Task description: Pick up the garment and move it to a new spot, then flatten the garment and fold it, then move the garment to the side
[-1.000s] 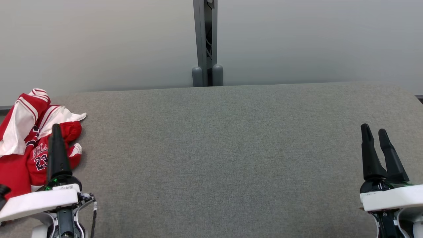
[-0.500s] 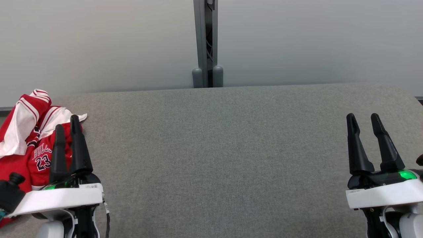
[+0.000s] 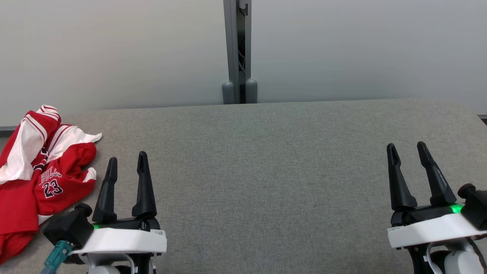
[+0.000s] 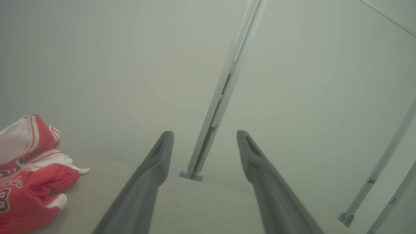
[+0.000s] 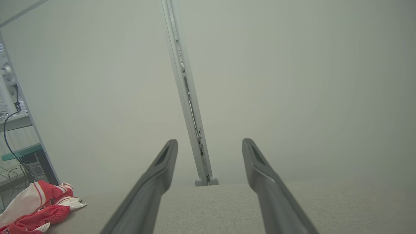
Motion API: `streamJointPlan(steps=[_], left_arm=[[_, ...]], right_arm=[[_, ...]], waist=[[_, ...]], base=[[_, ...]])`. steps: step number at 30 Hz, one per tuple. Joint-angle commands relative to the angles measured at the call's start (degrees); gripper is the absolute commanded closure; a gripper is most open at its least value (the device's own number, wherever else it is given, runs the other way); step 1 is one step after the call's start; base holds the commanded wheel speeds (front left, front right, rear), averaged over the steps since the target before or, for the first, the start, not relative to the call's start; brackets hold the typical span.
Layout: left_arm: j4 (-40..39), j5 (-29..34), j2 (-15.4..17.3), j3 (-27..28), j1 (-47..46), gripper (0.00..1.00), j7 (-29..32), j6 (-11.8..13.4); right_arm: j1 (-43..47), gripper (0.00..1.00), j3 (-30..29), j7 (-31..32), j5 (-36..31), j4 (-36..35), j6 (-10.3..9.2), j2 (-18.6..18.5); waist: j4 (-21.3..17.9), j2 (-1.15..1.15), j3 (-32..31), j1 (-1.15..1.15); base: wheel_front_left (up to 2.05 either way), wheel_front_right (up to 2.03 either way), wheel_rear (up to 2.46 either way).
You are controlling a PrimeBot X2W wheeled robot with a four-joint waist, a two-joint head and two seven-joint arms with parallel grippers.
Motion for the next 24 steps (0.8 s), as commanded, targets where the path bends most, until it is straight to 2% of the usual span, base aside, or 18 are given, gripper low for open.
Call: streamJointPlan(steps=[1,12,17,24], left_arm=[[0.19,1.34,0.30,-0.10,0.24,0.00,-0.34,0.87],[6.09,10.22,0.30,-4.09,1.66,0.00,-1.16,1.87],[9.01,12.08,0.31,-4.88,1.93,0.00,-1.55,3.41],[11.08,14.81,0.34,-5.32,2.03,0.00,-2.05,4.29]], right_arm=[[-0.18,0.00,0.41,-0.66,-1.01,0.43,0.00,-0.43],[-0.75,0.00,1.64,-2.48,2.79,7.99,0.00,-0.51],[-1.45,0.00,2.29,-3.32,0.17,11.84,0.00,-0.55],[-2.41,0.00,2.58,-4.39,-4.33,16.27,0.00,-0.60]], waist=[[-0.04,0.00,-0.10,0.00],[-0.17,0.00,-0.89,0.00],[-0.21,0.00,-1.26,0.00],[-0.34,0.00,-1.66,0.00]], base=[[0.00,0.00,0.00],[0.00,0.00,0.00],[0.00,0.00,0.00],[0.00,0.00,0.00]])
